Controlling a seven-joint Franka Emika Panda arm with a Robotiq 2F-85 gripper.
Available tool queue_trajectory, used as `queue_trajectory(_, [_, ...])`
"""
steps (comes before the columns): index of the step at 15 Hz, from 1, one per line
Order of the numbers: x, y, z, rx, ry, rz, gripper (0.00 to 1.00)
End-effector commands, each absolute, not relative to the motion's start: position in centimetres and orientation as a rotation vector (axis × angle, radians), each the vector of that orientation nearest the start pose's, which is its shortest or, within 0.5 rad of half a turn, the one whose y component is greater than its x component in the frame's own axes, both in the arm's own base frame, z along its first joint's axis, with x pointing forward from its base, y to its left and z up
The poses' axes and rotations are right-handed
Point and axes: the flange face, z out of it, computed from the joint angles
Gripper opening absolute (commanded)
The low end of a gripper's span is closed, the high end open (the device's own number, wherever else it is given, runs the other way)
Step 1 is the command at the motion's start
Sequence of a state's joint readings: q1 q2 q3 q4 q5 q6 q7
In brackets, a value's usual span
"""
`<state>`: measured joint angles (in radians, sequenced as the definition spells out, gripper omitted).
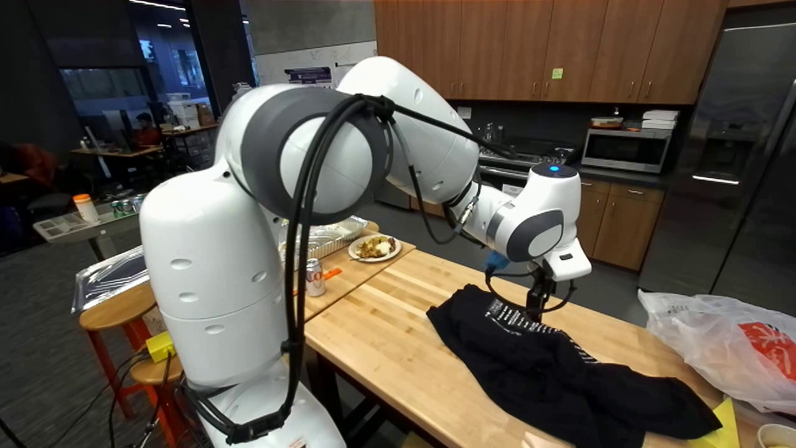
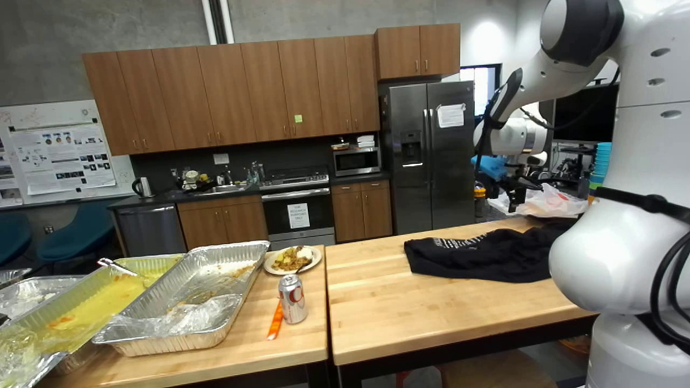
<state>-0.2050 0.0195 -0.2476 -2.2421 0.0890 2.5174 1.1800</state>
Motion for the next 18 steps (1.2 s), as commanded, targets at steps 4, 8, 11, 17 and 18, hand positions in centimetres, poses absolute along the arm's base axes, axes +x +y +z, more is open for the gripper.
queue_trajectory(4, [45.9, -21.6, 35.9, -2.082, 2.064, -0.183, 1.0])
queue_trajectory(8, [45.9, -21.2, 34.3, -2.085, 1.96, -0.116, 1.0])
queue_trajectory(11, [45.8, -21.1, 33.2, -2.098, 1.933, -0.107, 1.0])
queue_trajectory(17, [46.6, -21.2, 30.1, -2.135, 1.966, -0.087, 1.0])
queue_trajectory(18, [46.7, -21.2, 29.5, -2.145, 1.969, -0.082, 1.0])
